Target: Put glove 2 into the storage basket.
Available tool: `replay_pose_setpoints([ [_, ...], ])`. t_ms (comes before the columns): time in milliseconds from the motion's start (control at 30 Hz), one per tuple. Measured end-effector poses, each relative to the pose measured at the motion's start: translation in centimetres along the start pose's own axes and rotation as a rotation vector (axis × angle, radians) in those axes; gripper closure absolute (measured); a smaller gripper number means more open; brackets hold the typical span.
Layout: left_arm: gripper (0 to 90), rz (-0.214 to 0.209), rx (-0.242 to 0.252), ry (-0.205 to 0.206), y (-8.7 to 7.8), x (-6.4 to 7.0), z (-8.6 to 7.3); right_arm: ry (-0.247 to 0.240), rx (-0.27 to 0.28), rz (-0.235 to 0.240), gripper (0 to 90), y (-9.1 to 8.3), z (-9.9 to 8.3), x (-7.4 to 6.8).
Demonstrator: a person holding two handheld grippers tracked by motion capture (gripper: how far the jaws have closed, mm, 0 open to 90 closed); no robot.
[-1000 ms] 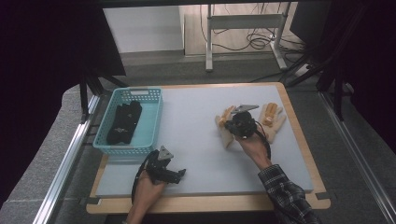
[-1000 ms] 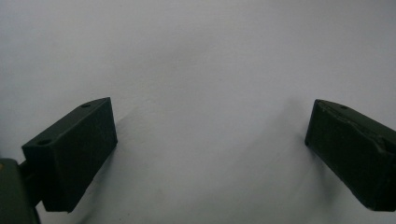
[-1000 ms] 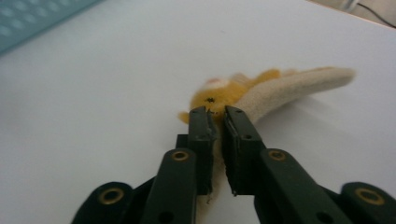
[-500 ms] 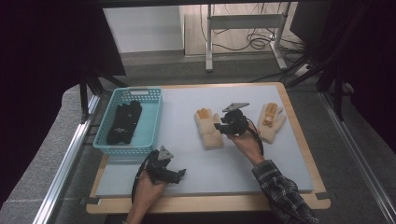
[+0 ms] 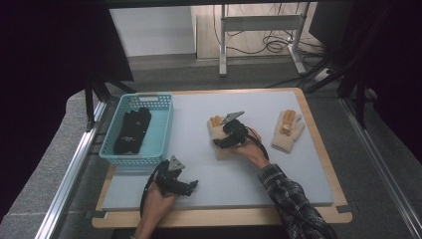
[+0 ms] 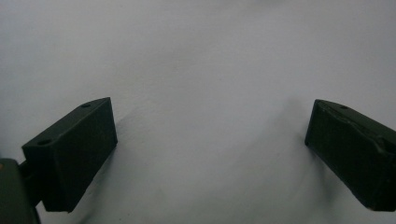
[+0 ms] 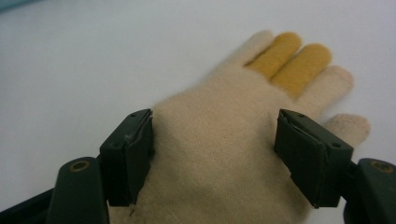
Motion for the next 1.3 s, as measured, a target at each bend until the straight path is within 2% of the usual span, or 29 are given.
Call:
replay_pose_setpoints([
  [67, 2.3, 0.000, 0.000, 0.000, 0.0, 0.0, 0.0, -0.005, -0.011, 0.005, 33.3, 0.4, -0.1, -0.1],
  [133, 2.3, 0.000, 0.000, 0.000, 0.0, 0.0, 0.0, 0.039, -0.013, 0.029, 44.6, 0.4, -0.2, 0.0],
  [200, 2.3, 0.000, -0.002, 0.002, 0.0, 0.0, 0.0, 0.060, -0.012, 0.016, 50.7, 0.2, -0.3, -0.2],
  [267, 2.3, 0.000, -0.002, 0.002, 0.0, 0.0, 0.0, 0.066, -0.013, 0.005, 53.0, 0.0, -0.3, -0.5],
  [400, 2.3, 0.000, -0.002, 0.002, 0.0, 0.0, 0.0, 0.091, 0.014, -0.031, 53.2, -1.3, -0.2, -0.9],
  [533, 2.3, -0.001, -0.003, 0.002, 0.0, 0.0, 0.0, 0.127, 0.051, -0.059, 52.6, -3.9, -0.4, -1.7],
  [667, 2.3, 0.000, -0.003, 0.002, 0.0, 0.0, 0.0, 0.172, 0.069, -0.072, 51.4, -6.6, -1.4, -3.1],
  [767, 2.3, 0.000, -0.002, 0.002, 0.0, 0.0, 0.0, 0.200, 0.074, -0.063, 50.2, -7.9, -2.7, -4.5],
  [900, 2.3, 0.001, -0.001, 0.002, 0.0, 0.0, 0.0, 0.230, 0.068, -0.059, 43.7, -8.0, -5.0, -6.1],
  [967, 2.3, 0.001, -0.001, 0.002, 0.0, 0.0, 0.0, 0.210, 0.056, -0.064, 38.3, -7.4, -5.9, -6.4],
  [1033, 2.3, 0.001, -0.001, 0.002, 0.0, 0.0, 0.0, 0.203, 0.060, -0.067, 34.0, -7.3, -6.3, -6.3],
  [1167, 2.3, 0.000, -0.001, 0.000, 0.0, 0.0, 0.0, 0.215, 0.094, -0.050, 32.1, -8.3, -6.0, -4.8],
  [1233, 2.3, 0.000, -0.001, -0.001, 0.0, 0.0, 0.0, 0.211, 0.099, -0.076, 32.4, -8.9, -5.9, -3.8],
  [1300, 2.3, 0.000, -0.001, 0.000, 0.0, 0.0, 0.0, 0.227, 0.101, -0.091, 33.2, -9.4, -5.9, -2.5],
])
Point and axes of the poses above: each handheld gripper's, and its own axes: y roughly forward along the jaws, z roughly out of its top, x roughly to its right, the point moved 2 cm from there along y, roughly forward along the jaws, and after that the axes turned 12 degrees about y, right-handed, at the moved point
